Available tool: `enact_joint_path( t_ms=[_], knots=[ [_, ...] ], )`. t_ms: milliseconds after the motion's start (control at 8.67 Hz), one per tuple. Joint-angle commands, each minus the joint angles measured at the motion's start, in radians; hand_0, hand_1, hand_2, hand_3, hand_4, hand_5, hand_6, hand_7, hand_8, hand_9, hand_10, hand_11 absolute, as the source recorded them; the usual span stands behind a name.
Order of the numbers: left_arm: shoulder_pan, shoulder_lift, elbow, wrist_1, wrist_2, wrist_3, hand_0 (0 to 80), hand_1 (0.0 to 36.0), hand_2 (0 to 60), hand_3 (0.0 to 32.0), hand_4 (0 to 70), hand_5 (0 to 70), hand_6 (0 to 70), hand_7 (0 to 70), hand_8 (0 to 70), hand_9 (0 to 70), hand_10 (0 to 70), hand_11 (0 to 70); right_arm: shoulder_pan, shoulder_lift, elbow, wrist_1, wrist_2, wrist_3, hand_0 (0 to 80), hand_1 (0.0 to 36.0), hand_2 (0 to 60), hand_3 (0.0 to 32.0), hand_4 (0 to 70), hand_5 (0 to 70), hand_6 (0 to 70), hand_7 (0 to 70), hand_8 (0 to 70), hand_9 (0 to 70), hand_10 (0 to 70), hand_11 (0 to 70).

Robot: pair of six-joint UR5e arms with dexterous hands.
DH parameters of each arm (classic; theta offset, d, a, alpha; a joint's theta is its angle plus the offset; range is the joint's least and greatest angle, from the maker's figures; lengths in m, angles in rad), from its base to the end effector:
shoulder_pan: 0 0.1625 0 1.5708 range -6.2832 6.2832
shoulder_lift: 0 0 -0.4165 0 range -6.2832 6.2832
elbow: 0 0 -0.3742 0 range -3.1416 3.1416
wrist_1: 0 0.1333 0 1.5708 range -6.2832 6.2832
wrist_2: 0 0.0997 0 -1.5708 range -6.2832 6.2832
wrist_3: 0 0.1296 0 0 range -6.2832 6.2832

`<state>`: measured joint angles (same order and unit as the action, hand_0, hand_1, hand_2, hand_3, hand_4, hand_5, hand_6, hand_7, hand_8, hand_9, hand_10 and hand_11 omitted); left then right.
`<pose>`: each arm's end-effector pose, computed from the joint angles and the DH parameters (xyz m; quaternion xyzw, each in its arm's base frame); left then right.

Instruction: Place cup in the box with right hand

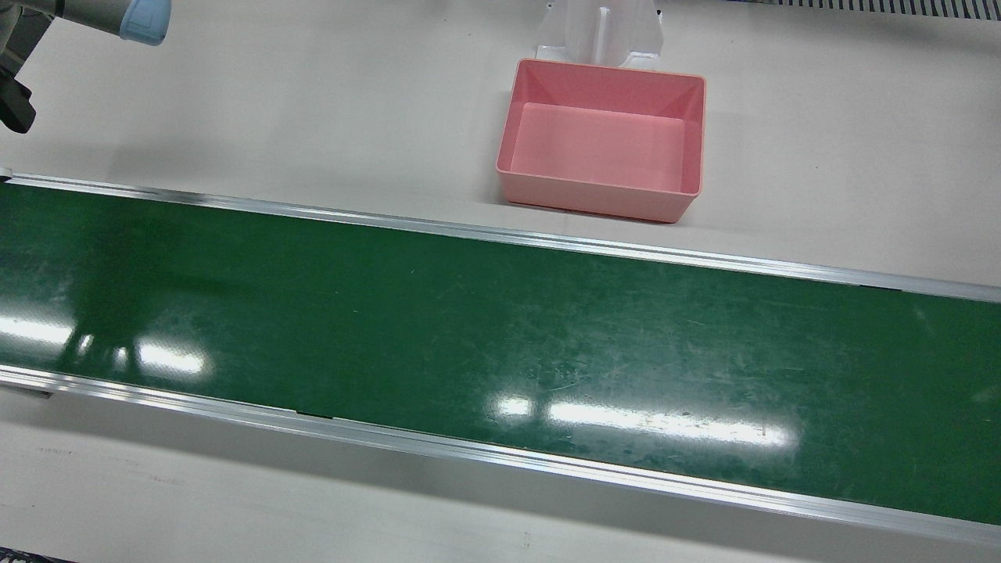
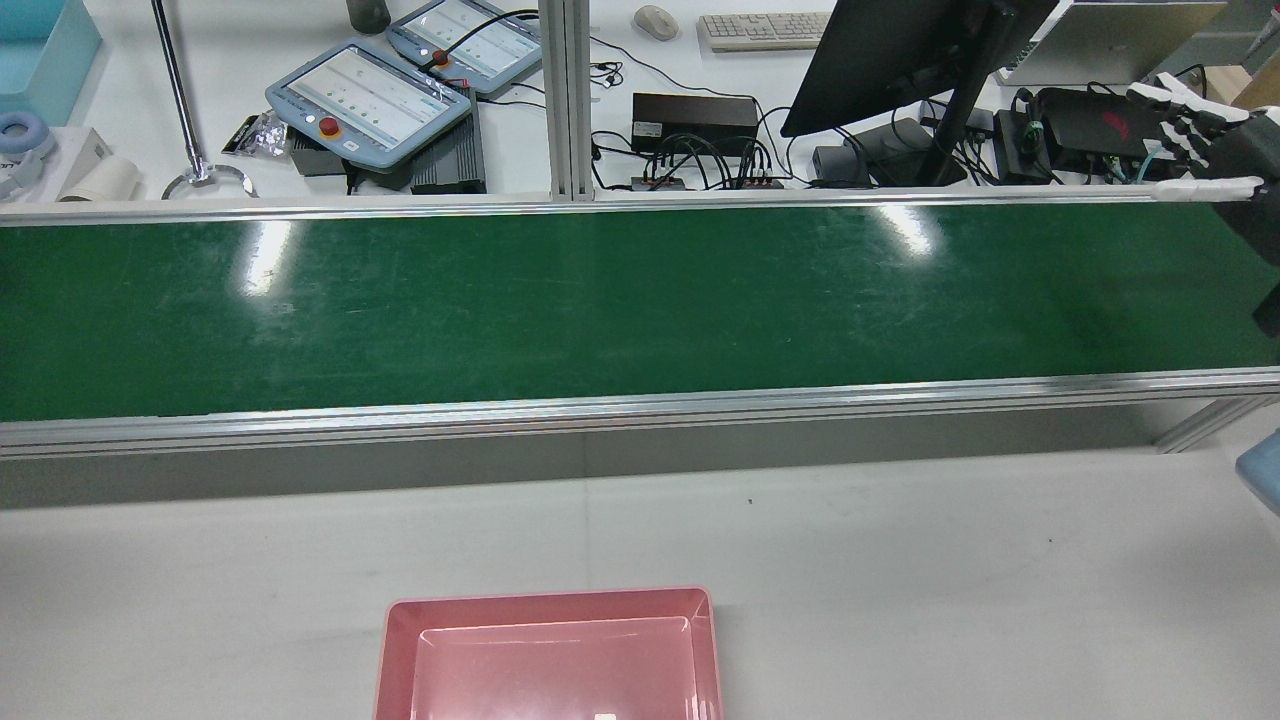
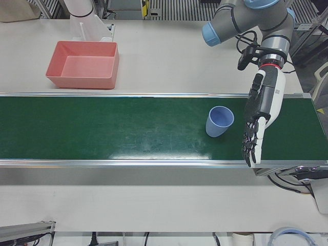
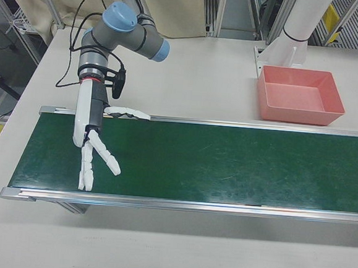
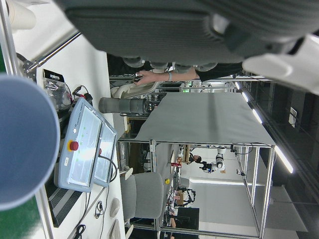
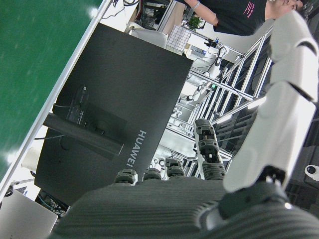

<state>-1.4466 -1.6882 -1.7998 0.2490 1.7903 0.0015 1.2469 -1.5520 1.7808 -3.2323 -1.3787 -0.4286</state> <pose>-0.0378 -0.5452 0.5360 -0.1186 0.7303 -0.6614 0.1229 -0.0131 -0.5357 0.5753 0.1022 -0.7464 0.6345 0.1729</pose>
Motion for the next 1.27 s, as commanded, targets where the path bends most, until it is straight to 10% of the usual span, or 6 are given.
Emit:
enact_joint_path(
  t_ms=[0, 577, 1038, 1154],
  knots=[
    [0.000, -0.001, 0.000, -0.001, 0.001, 0.000, 0.0, 0.0, 0.0, 0.0, 0.0, 0.0, 0.0, 0.0, 0.0, 0.0, 0.0, 0.0, -0.075, 0.038, -0.014, 0.039, 0.004, -0.006, 47.1, 7.1, 0.0, 0.0, 11.6, 3.5, 3.3, 7.9, 0.0, 2.6, 1.7, 3.9],
    [0.000, -0.001, -0.006, 0.004, 0.001, 0.000, 0.0, 0.0, 0.0, 0.0, 0.0, 0.0, 0.0, 0.0, 0.0, 0.0, 0.0, 0.0, -0.083, 0.056, -0.050, 0.039, 0.009, -0.006, 43.0, 8.1, 10.2, 0.0, 8.8, 2.8, 3.5, 9.8, 0.0, 1.2, 2.3, 4.6],
    [-0.001, -0.001, -0.007, 0.004, 0.000, 0.000, 0.0, 0.0, 0.0, 0.0, 0.0, 0.0, 0.0, 0.0, 0.0, 0.0, 0.0, 0.0, -0.076, 0.053, -0.066, 0.043, 0.009, 0.013, 42.3, 5.1, 3.5, 0.0, 14.1, 2.3, 3.7, 11.5, 0.0, 2.5, 2.2, 4.2],
    [-0.001, -0.001, -0.007, 0.004, 0.000, 0.000, 0.0, 0.0, 0.0, 0.0, 0.0, 0.0, 0.0, 0.0, 0.0, 0.0, 0.0, 0.0, -0.081, 0.055, -0.066, 0.043, 0.009, 0.016, 39.9, 6.8, 10.6, 0.0, 11.7, 2.3, 3.6, 11.1, 0.0, 2.7, 2.3, 4.3]
  ],
)
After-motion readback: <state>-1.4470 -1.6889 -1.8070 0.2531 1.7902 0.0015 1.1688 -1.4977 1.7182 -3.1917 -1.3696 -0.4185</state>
